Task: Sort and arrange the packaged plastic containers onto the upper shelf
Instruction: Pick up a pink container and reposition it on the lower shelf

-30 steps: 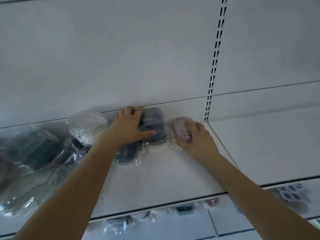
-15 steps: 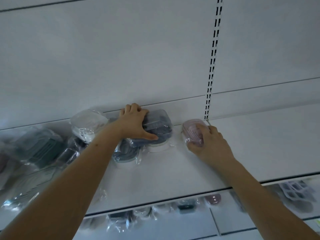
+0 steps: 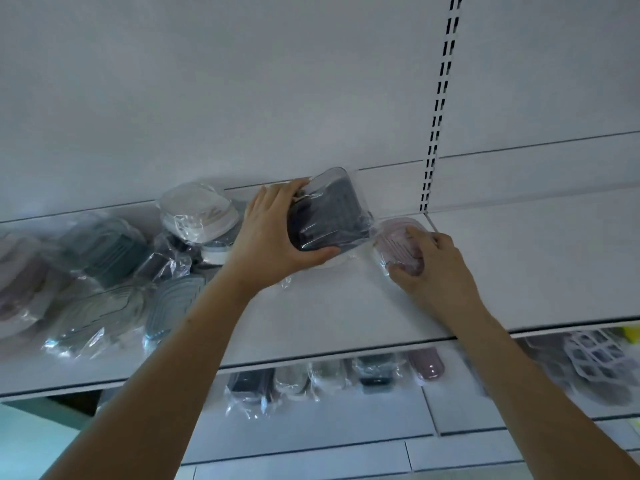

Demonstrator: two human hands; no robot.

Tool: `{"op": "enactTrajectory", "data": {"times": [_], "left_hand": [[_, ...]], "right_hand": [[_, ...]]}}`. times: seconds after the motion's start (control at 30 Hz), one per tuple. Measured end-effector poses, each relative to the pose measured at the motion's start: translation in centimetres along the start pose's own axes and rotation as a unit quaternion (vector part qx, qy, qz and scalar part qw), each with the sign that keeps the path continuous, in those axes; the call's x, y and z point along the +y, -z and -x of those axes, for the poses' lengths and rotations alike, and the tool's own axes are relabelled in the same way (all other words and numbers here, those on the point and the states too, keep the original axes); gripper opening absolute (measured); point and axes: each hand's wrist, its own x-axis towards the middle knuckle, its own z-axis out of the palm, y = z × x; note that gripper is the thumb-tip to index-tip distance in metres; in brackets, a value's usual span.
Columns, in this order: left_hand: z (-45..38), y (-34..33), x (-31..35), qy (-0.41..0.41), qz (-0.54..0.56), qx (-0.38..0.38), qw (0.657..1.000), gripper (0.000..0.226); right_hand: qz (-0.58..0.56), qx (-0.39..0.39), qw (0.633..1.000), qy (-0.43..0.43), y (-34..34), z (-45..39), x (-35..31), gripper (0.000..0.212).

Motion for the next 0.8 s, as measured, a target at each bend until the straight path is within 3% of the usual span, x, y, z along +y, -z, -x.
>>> {"op": "enactTrajectory", "data": {"times": [0.27,0.43,0.6,0.7,0.8], "left_hand": [[8.6,3.8,-0.1,0.019,0.09,0.038,0.995,0.102],[16.8,6.9,-1.6,0.02,0.095,0.057,0.994,0.101],[27.2,8.2,-3.2,0.026,0.067,-0.002,0.997,0.103],[32.8,6.2,-5.5,0.095,0.05,-0.075,0.991,0.108],[36.4,2.9,-8.5,0.208,0.055,-0.104,0.971,0.108]], "right_hand": [[-0.028,0.052,0.998,0.02,-0.8,6.2,-1.8,0.077],[-0.063,0.12,0.986,0.092,-3.7,12.7,-5.6,0.082],[-0.079,0.179,0.972,0.131,-7.5,20.0,-9.0,0.081],[-0.069,0.179,0.972,0.137,-10.1,24.6,-9.4,0.08],[-0.067,0.132,0.981,0.124,-13.2,28.5,-8.8,0.078]]}}
